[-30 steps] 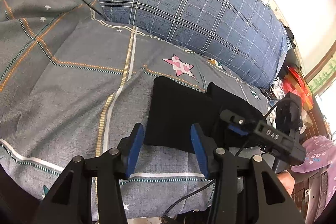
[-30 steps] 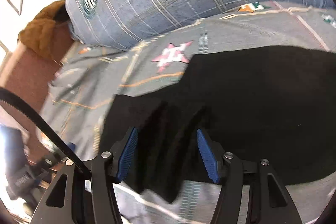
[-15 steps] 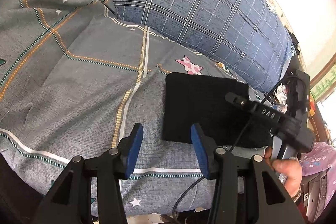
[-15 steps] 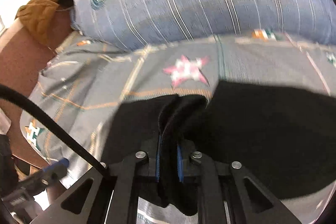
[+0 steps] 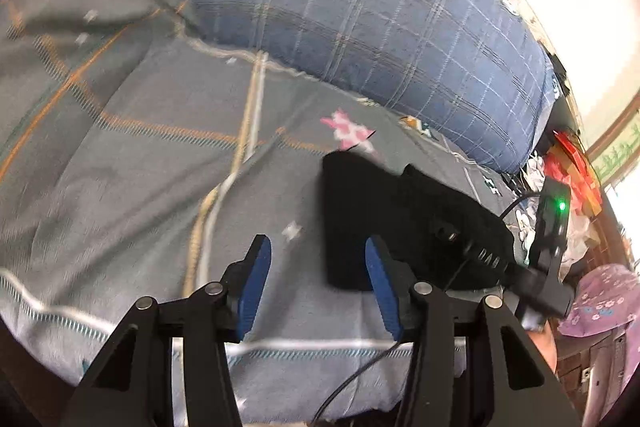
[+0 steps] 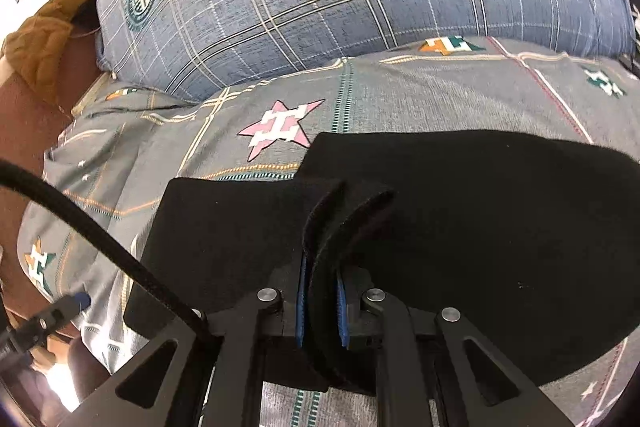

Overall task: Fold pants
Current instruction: 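Release the pants and lift both grippers away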

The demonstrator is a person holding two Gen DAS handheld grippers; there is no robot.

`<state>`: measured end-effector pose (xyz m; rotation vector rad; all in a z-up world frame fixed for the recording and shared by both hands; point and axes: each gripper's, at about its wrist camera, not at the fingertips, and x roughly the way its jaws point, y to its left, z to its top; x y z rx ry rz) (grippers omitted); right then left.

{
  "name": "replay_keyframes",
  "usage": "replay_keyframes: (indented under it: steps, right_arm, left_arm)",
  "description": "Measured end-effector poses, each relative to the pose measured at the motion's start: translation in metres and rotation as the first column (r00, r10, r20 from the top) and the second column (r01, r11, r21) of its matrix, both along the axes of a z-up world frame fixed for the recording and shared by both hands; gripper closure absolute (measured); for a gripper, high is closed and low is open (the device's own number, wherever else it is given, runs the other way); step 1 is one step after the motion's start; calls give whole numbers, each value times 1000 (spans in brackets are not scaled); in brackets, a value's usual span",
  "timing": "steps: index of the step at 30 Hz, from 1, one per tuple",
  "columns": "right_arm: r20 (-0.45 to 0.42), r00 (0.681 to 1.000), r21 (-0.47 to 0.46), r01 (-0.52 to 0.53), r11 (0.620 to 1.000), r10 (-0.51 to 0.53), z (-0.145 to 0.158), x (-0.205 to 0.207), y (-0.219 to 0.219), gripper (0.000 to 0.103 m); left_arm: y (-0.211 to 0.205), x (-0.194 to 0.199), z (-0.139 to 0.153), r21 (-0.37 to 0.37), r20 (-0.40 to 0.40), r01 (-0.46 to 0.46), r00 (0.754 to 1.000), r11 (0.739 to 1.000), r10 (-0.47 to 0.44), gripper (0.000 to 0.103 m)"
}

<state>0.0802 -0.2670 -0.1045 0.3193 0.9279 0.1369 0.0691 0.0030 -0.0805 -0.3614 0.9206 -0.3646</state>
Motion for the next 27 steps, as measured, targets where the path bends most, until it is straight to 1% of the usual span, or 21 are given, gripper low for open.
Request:
replay_keyframes:
  steps: [2,5,7,8,10,11,12,13,15,17,19,20,21,23,24,26,27]
  right_arm:
    - [-2,1000,4,1,1000,-1,-3,1,1,89]
    - [-6,1000,50,14,999,-14,-10,0,-6,88]
    - [-3,1000,77,19,997,-19,-14,0,-11,87]
    - [-1,1000,87,18,996,-18,-15,-1,-13,86]
    - [6,1000,102,17,995,-17,-19,-2,-16,86]
    - [11,1000,106,16,994,-17,-20,-2,-16,86]
    - [16,1000,105,14,994,-16,-20,-2,-16,85]
    - [18,1000,103,14,995,-16,-21,-2,-16,85]
    - [23,1000,113,13,994,-16,-22,-1,-16,81]
    - [30,1000,124,1,992,-4,-19,-2,-17,76]
    - [55,998,137,11,991,-19,-11,-9,-22,67]
    - [77,996,147,33,989,-45,-6,-17,-28,57]
    - [105,992,178,56,982,-75,-1,-28,-39,49]
    - [135,983,228,87,970,-121,5,-48,-60,46]
    - [138,979,239,117,964,-153,5,-60,-73,46]
    - [138,966,260,177,949,-218,3,-82,-96,46]
    - [135,955,279,220,935,-265,0,-98,-113,46]
  left_arm:
    - [-14,9,3,4,13,27,1000,1000,-27,54]
    - [-38,31,-2,-3,10,68,998,998,-68,54]
    - [-48,50,-18,1,-41,75,996,997,-75,54]
    - [-52,60,-32,15,-84,73,994,997,-71,54]
    - [-57,72,-54,49,-140,60,989,997,-52,54]
    - [-59,74,-61,58,-152,58,987,997,-48,53]
    - [-59,72,-65,50,-123,55,991,997,-49,51]
    - [-62,69,-64,67,-84,58,995,996,-53,49]
    - [-68,66,-63,113,-65,72,996,991,-65,48]
    - [-67,66,-59,125,-77,85,994,988,-75,48]
    - [-58,64,-46,102,-82,87,994,991,-79,48]
    - [-54,63,-38,107,-69,85,995,991,-77,48]
    - [-53,61,-30,116,-55,85,995,990,-79,48]
    - [-52,59,-12,137,-27,97,995,986,-94,48]
    - [-53,60,-6,143,-24,107,994,984,-105,48]
    - [-64,61,5,149,-15,147,989,978,-146,47]
    - [-77,62,13,164,-4,183,983,969,-185,47]
